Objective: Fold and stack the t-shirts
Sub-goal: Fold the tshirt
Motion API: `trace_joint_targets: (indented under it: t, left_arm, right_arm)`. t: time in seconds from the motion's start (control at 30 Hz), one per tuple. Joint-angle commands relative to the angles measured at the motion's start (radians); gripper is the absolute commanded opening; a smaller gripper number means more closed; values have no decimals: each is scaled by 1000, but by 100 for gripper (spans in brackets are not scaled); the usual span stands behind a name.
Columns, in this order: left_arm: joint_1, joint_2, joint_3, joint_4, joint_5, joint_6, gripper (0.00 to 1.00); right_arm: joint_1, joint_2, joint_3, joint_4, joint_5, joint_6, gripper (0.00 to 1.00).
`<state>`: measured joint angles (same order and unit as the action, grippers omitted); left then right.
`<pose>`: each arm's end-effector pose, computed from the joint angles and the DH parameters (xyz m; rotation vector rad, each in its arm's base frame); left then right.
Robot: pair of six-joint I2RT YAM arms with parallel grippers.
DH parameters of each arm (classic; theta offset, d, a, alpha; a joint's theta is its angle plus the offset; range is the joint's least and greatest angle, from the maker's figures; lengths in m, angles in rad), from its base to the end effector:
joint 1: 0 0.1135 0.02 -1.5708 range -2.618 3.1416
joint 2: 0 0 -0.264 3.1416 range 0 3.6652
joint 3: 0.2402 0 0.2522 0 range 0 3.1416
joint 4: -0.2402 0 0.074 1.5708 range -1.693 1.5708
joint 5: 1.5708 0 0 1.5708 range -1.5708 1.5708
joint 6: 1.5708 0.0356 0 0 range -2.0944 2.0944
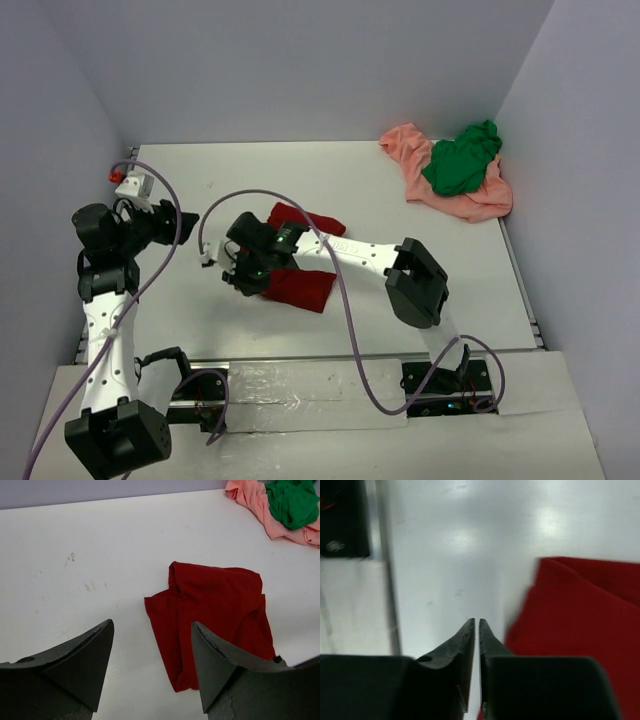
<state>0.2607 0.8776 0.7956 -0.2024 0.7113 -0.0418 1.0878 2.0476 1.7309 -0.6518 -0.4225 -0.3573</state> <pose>0.1966 0.0284 0.3280 0.2176 1.7999 -0.5019 0.1974 0.4079 0.2410 -1.8572 1.8436 0.8127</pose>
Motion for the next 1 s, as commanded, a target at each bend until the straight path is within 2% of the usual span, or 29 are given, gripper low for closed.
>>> trace_joint_targets:
  t: [0.0, 0.07, 0.1, 0.13, 0.17, 0.2, 0.23, 0.3, 0.33, 0.37, 0.4, 0.43, 0.57, 0.6, 0.63, 0.8, 0.97]
  left_arm:
    - [11, -22, 33, 64, 10, -35, 72]
    - [9, -12, 37, 90, 55, -52, 72]
    - [11, 9, 40, 100, 75, -61, 71]
    - [9, 24, 45, 116, 95, -78, 65]
    - [9, 47, 65, 116, 137, -104, 60]
    - [9, 101, 82, 106, 172, -112, 53]
    - [9, 133, 99, 71, 212, -118, 37]
    - [-4, 232, 154, 25, 308, -106, 21]
    - [-18, 263, 175, -15, 333, -80, 12]
    - [-40, 297, 223, -119, 347, -5, 10]
    - [-85, 349, 240, -161, 362, 26, 9]
    - [-112, 369, 255, -204, 367, 83, 8]
    - [-254, 443, 280, -284, 359, 175, 9]
    - [-329, 478, 284, -305, 362, 181, 9]
    - [-354, 500, 295, -328, 376, 197, 10]
    - [-480, 685, 370, -498, 433, 318, 9]
    - [-541, 785, 330, -401, 392, 295, 13]
  right_arm:
    - [-42, -102, -37, 142, 236, 15, 20]
    - [-46, -144, -106, 214, 354, 26, 32]
    - [-48, -165, -128, 283, 498, 35, 38]
    - [-54, -197, -140, 308, 568, 56, 42]
    - [-78, -211, -148, 334, 632, 73, 42]
    - [-98, -224, -146, 334, 721, 93, 42]
    - [-123, -248, -137, 322, 729, 134, 43]
    - [-219, -286, -122, 296, 741, 182, 46]
    - [-253, -309, -123, 296, 735, 202, 58]
    - [-288, -366, -135, 296, 723, 231, 67]
    - [-352, -397, -149, 305, 720, 242, 82]
    - [-377, -432, -169, 322, 720, 247, 86]
    - [-436, -599, -261, 371, 778, 190, 89]
    - [-439, -616, -269, 366, 792, 181, 90]
    - [-443, -629, -281, 368, 856, 187, 90]
    - [-500, -691, -300, 331, 858, 204, 91]
    - [-577, -719, -294, 293, 821, 228, 91]
